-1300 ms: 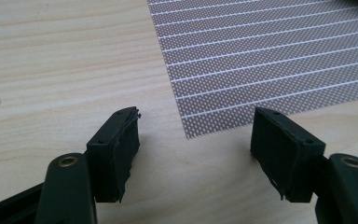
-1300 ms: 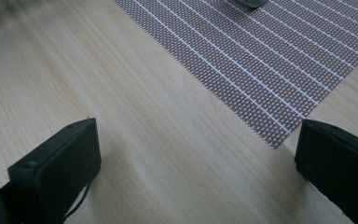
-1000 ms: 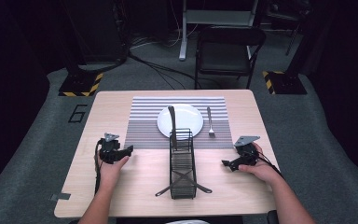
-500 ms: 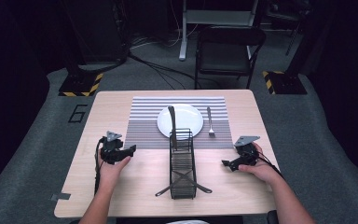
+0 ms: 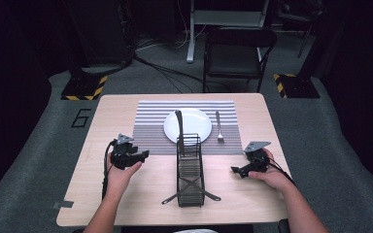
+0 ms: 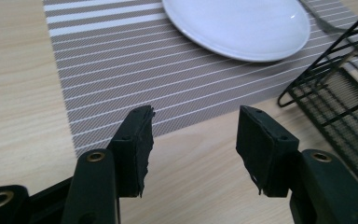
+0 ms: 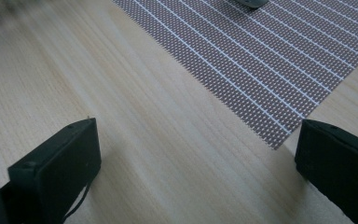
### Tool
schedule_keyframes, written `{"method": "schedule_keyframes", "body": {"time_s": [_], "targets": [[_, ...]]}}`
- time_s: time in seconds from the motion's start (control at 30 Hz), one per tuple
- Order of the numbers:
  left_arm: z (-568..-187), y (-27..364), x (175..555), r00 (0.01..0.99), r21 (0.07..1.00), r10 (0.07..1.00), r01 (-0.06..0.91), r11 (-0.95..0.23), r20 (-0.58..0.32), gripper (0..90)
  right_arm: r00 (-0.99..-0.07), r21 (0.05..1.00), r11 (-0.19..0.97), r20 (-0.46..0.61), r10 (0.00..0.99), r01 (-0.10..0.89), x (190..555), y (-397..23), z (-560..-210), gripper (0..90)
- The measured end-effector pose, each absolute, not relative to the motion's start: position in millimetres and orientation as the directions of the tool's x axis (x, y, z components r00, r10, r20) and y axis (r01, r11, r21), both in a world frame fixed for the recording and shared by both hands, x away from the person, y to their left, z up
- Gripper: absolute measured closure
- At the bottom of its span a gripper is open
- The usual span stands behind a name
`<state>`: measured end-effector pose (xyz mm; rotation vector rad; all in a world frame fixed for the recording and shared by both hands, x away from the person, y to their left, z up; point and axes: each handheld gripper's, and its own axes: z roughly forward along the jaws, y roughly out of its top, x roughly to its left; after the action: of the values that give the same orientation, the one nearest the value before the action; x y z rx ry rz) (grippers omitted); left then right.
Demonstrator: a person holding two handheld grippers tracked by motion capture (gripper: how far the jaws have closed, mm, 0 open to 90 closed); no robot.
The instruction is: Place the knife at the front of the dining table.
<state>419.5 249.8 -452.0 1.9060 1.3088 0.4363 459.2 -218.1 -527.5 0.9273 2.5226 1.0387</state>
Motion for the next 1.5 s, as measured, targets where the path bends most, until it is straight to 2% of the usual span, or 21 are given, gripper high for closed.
{"method": "schedule_keyframes", "body": {"time_s": [0.5, 0.83, 1.5], "targets": [[-421.1, 217.1, 426.9, 0.497, 0.779, 0.855, 0.591, -0.208, -0.148, 52.1, -0.762, 0.705, 0.541, -0.002, 0.648, 0.458, 459.0, -218.2, -527.8, 0.0], [-393.7, 204.2, 433.0, 0.555, 0.811, 0.82, 0.54, -0.225, -0.142, 52.8, -0.763, 0.706, 0.542, -0.005, 0.646, 0.455, 459.3, -218.4, -527.8, 0.0], [-374.7, 173.1, 437.5, 0.63, 0.826, 0.767, 0.494, -0.271, -0.125, 54.2, -0.762, 0.706, 0.541, -0.002, 0.648, 0.458, 459.1, -218.2, -527.7, 0.0]]}}
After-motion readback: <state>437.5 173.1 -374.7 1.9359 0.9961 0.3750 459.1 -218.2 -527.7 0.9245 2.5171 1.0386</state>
